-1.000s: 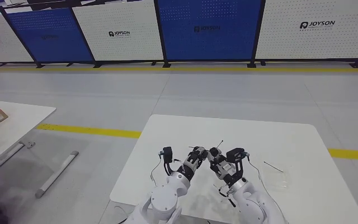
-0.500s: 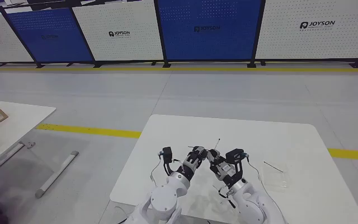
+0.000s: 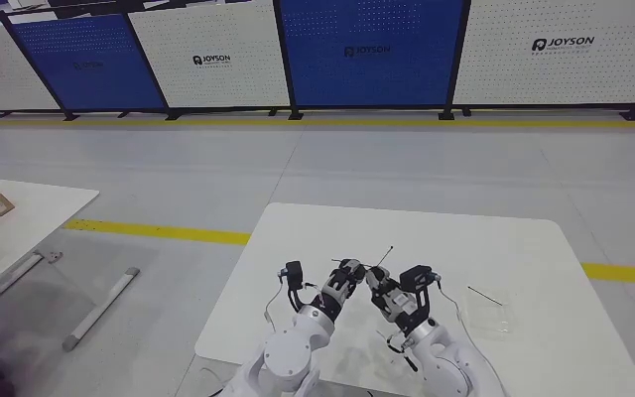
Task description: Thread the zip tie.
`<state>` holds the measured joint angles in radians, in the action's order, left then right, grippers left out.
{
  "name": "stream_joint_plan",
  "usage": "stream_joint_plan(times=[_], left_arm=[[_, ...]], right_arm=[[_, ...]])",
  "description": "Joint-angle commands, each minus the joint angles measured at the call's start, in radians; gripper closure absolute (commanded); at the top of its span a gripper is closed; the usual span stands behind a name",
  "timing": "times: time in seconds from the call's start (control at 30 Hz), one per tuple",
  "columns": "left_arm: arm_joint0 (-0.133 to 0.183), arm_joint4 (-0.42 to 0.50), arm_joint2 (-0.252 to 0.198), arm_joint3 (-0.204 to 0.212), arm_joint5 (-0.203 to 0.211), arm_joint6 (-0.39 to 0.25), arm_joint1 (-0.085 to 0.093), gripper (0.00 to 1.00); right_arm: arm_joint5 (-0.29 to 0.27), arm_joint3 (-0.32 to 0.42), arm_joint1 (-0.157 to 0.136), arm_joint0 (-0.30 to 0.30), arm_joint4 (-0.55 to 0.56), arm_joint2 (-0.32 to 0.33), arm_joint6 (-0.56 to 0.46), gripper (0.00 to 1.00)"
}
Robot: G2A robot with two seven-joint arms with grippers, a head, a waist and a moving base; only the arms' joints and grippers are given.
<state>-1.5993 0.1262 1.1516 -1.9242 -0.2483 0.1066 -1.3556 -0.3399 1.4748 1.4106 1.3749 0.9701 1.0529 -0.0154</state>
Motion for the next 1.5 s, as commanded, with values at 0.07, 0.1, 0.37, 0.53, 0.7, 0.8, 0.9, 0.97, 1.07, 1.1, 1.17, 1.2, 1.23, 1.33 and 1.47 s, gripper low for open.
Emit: stream_joint_plan(times=[0.07,0.1,0.37,0.53,0.7,0.8,0.9,0.97,1.07,1.1,1.17,1.2,1.23,1.33,1.47], left_arm=[[0.003,-0.007,-0.006,0.003,0.000,0.006,0.000,1.00],[0.003,-0.008,-0.007,0.004,-0.001,0.006,0.000,1.00],[0.005,-0.022,-0.017,0.005,0.002,0.011,0.000,1.00],[0.003,-0.031,-0.021,0.003,0.002,0.012,0.000,1.00],[0.002,-0.035,-0.023,0.003,0.004,0.013,0.001,1.00],[0.001,-0.039,-0.023,0.004,0.005,0.014,0.001,1.00],[0.001,-0.043,-0.024,0.007,0.003,0.013,0.001,1.00],[0.002,-0.045,-0.025,0.009,0.003,0.012,0.002,1.00],[0.003,-0.047,-0.026,0.010,0.003,0.012,0.002,1.00],[0.002,-0.046,-0.026,0.010,0.003,0.012,0.002,1.00],[0.002,-0.046,-0.026,0.010,0.005,0.013,0.002,1.00],[0.001,-0.045,-0.026,0.010,0.006,0.014,0.002,1.00],[0.001,-0.045,-0.026,0.010,0.007,0.014,0.002,1.00],[0.000,-0.044,-0.025,0.009,0.009,0.014,0.002,1.00],[-0.005,-0.039,-0.022,0.005,0.023,0.012,0.003,1.00]], right_arm=[[0.004,0.017,-0.004,0.013,0.008,0.008,0.002,0.81],[0.006,0.020,-0.005,0.014,0.010,0.009,0.001,0.82],[0.021,0.040,-0.008,0.019,0.017,0.008,-0.003,0.85],[0.026,0.043,-0.009,0.015,0.017,0.003,-0.009,0.81],[0.028,0.042,-0.009,0.011,0.016,-0.001,-0.010,0.84],[0.031,0.041,-0.010,0.009,0.015,-0.002,-0.008,0.80],[0.033,0.039,-0.010,0.008,0.013,-0.003,-0.007,0.80],[0.033,0.038,-0.010,0.007,0.013,-0.004,-0.007,0.81],[0.034,0.037,-0.011,0.006,0.010,-0.005,-0.006,0.90],[0.035,0.037,-0.011,0.005,0.010,-0.006,-0.005,1.00],[0.037,0.036,-0.011,0.005,0.010,-0.007,-0.004,1.00],[0.038,0.036,-0.011,0.005,0.010,-0.007,-0.004,1.00],[0.039,0.035,-0.011,0.005,0.010,-0.008,-0.003,1.00],[0.040,0.033,-0.012,0.004,0.009,-0.009,-0.001,1.00],[0.043,0.028,-0.012,0.003,0.006,-0.011,0.002,1.00]])
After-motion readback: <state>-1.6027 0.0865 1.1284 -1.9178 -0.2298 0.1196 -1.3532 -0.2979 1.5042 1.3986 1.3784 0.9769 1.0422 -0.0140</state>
